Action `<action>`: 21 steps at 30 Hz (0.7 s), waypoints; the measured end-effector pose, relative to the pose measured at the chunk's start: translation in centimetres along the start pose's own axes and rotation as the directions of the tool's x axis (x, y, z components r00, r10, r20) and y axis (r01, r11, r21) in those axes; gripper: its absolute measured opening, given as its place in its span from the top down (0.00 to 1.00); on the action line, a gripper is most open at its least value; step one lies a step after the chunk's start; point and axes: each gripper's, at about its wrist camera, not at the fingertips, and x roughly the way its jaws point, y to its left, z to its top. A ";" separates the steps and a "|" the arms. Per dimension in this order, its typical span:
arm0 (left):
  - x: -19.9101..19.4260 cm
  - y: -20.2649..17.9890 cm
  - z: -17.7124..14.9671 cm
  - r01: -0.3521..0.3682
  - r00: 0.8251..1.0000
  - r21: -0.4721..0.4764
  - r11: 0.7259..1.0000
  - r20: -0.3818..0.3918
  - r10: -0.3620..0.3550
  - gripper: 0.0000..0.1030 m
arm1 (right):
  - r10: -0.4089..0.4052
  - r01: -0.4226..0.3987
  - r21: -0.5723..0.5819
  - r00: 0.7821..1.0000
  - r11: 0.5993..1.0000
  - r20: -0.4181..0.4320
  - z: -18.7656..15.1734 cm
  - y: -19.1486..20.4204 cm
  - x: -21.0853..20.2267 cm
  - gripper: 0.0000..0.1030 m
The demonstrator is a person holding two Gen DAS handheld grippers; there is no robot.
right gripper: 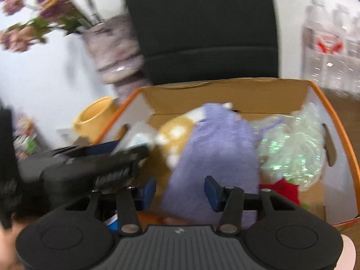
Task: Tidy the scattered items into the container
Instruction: 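Lower both tools into the box and open them to release the items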
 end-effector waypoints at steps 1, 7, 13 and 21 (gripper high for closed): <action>-0.1 0.1 0.1 0.023 1.000 -0.016 1.000 -0.008 -0.023 0.36 | -0.008 0.008 0.025 1.000 1.000 0.018 0.0 -0.6 -0.1 0.56; -0.8 1.7 0.3 0.176 0.983 -0.162 0.971 -0.021 -0.181 0.25 | -0.033 0.024 0.094 0.995 0.995 0.095 0.6 -2.5 -1.6 0.45; -2.5 4.9 0.6 0.274 0.954 -0.314 0.909 -0.030 -0.298 0.72 | -0.103 0.100 0.047 0.993 0.994 0.052 1.0 -3.7 -2.8 0.44; -1.1 2.6 -0.1 0.289 0.954 -0.245 0.925 -0.002 -0.299 0.79 | -0.117 0.116 0.028 0.993 0.993 0.020 0.7 -4.0 -3.2 0.44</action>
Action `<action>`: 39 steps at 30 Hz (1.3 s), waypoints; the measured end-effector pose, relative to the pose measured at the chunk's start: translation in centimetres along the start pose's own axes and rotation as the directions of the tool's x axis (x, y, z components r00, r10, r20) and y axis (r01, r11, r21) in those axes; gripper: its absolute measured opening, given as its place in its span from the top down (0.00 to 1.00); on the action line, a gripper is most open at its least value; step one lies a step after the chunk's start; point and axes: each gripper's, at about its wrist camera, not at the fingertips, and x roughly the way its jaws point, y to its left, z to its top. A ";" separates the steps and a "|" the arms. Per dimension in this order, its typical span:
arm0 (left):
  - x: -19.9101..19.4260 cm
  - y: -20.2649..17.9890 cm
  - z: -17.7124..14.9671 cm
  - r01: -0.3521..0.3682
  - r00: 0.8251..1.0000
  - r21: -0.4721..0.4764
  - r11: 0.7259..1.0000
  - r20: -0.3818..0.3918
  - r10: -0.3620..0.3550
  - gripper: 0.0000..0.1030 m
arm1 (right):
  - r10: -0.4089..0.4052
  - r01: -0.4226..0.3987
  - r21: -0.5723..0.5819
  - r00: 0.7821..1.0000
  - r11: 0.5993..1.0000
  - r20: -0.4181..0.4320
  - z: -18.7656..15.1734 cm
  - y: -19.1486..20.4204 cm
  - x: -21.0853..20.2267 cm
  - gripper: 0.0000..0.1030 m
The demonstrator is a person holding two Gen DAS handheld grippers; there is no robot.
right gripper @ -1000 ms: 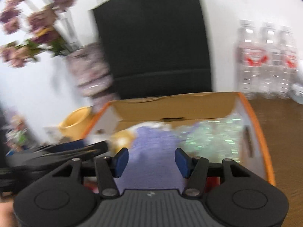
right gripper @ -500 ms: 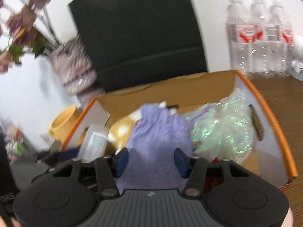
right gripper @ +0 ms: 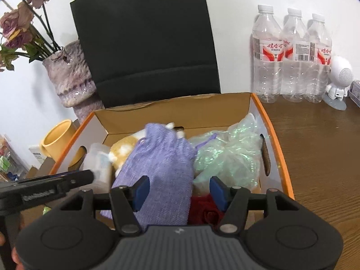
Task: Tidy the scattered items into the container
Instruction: 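Lower both tools into the box and open them to release the items, then withdraw both tools from the box back over the table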
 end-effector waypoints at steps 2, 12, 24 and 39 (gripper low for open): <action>-0.1 0.0 0.0 -0.004 1.000 -0.004 1.000 0.007 0.004 0.79 | 0.003 -0.003 -0.018 1.000 1.000 -0.005 -0.1 0.5 0.1 0.44; -3.4 -0.4 1.0 -0.142 0.990 0.074 0.987 -0.005 0.143 0.02 | -0.081 0.080 -0.048 0.996 0.996 -0.022 0.1 0.2 -0.7 0.29; -4.1 -3.9 0.0 -0.240 0.967 0.210 0.948 -0.029 0.252 0.00 | -0.124 0.121 -0.065 0.991 0.991 -0.057 0.2 0.1 -1.9 0.16; -9.7 -6.9 -1.1 -0.191 0.981 0.207 0.959 -0.003 0.196 0.00 | -0.144 0.142 -0.059 0.990 0.988 -0.015 -1.2 1.4 -8.4 0.17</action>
